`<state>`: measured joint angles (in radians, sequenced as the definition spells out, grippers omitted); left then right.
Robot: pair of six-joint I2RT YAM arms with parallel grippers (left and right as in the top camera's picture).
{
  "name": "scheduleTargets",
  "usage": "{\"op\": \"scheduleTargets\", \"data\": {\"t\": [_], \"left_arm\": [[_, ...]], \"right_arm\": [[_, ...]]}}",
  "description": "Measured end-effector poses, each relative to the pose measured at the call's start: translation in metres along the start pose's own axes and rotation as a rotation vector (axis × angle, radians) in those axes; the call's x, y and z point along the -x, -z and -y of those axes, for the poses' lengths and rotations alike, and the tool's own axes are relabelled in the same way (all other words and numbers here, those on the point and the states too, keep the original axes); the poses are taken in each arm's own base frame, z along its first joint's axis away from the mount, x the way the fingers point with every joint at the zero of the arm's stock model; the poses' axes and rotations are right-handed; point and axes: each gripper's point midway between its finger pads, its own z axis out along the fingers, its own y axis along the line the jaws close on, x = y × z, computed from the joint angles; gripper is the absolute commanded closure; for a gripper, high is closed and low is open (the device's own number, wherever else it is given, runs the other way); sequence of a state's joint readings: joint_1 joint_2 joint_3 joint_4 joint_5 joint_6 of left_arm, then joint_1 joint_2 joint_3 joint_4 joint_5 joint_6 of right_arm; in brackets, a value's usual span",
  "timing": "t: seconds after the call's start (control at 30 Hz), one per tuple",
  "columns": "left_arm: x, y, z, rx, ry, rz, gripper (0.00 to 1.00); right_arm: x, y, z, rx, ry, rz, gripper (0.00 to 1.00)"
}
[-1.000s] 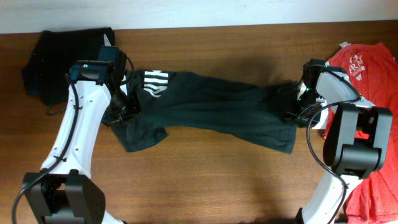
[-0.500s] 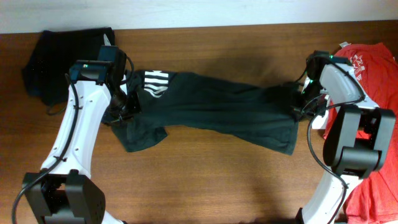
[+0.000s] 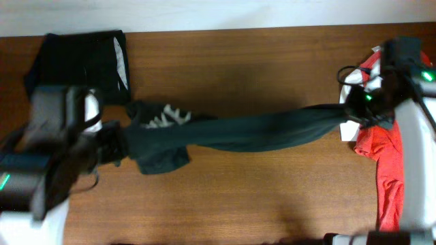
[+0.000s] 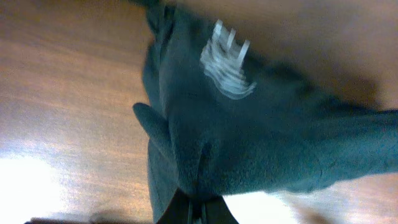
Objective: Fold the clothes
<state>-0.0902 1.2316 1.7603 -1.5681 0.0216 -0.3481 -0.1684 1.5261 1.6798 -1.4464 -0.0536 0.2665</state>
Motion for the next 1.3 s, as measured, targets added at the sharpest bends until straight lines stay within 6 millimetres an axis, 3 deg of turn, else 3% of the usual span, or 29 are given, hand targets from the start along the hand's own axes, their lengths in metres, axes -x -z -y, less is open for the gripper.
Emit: {"op": "scheduleTargets", "data": {"t": [0.07, 0.13, 0.17, 0.23, 0.3, 0.4, 0.53, 0.57, 0.6, 0.63, 0.67, 0.7, 0.73, 0.77, 0.8, 0.83, 0.9, 1.0, 1.13, 1.17, 1.3], "left_arm": [[-0.001, 0.044, 0.001, -0.036, -0.002, 0.099, 0.99], [0.004, 0.095, 0.004, -0.087, -0.006, 0.236, 0.99], [0.008, 0.121, 0.006, -0.118, -0.007, 0.324, 0.99], [0.010, 0.162, 0.007, -0.168, -0.007, 0.458, 0.99], [0.010, 0.187, 0.006, -0.193, 0.006, 0.543, 0.99], [0.015, 0.186, 0.002, -0.164, 0.030, 0.550, 0.99], [0.048, 0.143, 0.006, -0.085, 0.045, 0.437, 0.99], [0.076, 0.093, 0.014, -0.030, 0.044, 0.316, 0.99], [0.090, 0.066, 0.018, -0.005, 0.044, 0.262, 0.99], [0.117, 0.030, 0.027, 0.008, 0.043, 0.232, 0.99], [0.146, -0.013, 0.035, 0.019, 0.043, 0.213, 0.99], [0.160, -0.056, 0.039, 0.042, 0.042, 0.166, 0.99], [0.177, -0.096, 0.044, 0.048, 0.042, 0.153, 0.92], [0.198, -0.136, 0.050, 0.042, 0.043, 0.169, 0.56], [0.211, -0.178, 0.054, 0.046, 0.041, 0.167, 0.14], [0.213, -0.213, 0.054, 0.054, 0.046, 0.143, 0.01], [0.208, -0.263, 0.051, 0.071, 0.043, 0.090, 0.01], [0.185, -0.282, 0.048, 0.078, 0.045, -0.014, 0.01], [0.152, -0.262, 0.042, 0.098, 0.045, -0.147, 0.01], [0.137, -0.248, 0.038, 0.115, 0.046, -0.205, 0.01], [0.118, -0.180, 0.034, 0.120, 0.047, -0.231, 0.01]], "right_arm": [[-0.020, 0.037, 0.002, 0.022, 0.003, 0.051, 0.96], [-0.031, 0.068, 0.002, 0.047, 0.008, 0.114, 0.96], [-0.038, 0.093, 0.002, 0.064, 0.012, 0.163, 0.96], [-0.049, 0.127, 0.003, 0.080, 0.020, 0.224, 0.96], [-0.045, 0.156, 0.000, 0.107, 0.036, 0.330, 0.96], [-0.044, 0.166, -0.001, 0.115, 0.040, 0.362, 0.96], [-0.027, 0.142, -0.004, 0.094, 0.037, 0.281, 0.96], [-0.016, 0.126, -0.006, 0.081, 0.035, 0.234, 0.96], [-0.002, 0.113, -0.009, 0.076, 0.034, 0.211, 0.96], [0.012, 0.099, -0.013, 0.073, 0.033, 0.193, 0.96], [0.030, 0.078, -0.017, 0.067, 0.031, 0.166, 0.95], [0.044, 0.062, -0.020, 0.064, 0.031, 0.153, 0.90], [0.063, 0.037, -0.024, 0.062, 0.031, 0.132, 0.68], [0.079, 0.010, -0.027, 0.056, 0.027, 0.108, 0.08], [0.089, -0.010, -0.028, 0.049, 0.030, 0.085, 0.01], [0.095, -0.036, -0.029, 0.039, 0.026, 0.045, 0.01], [0.095, -0.067, -0.027, 0.020, 0.023, -0.028, 0.01], [0.087, -0.097, -0.023, -0.004, 0.021, -0.120, 0.01], [0.071, -0.096, -0.018, -0.023, 0.016, -0.192, 0.01], [0.066, -0.095, -0.016, -0.032, 0.016, -0.211, 0.01], [0.048, -0.090, -0.010, -0.060, 0.011, -0.288, 0.01]]}}
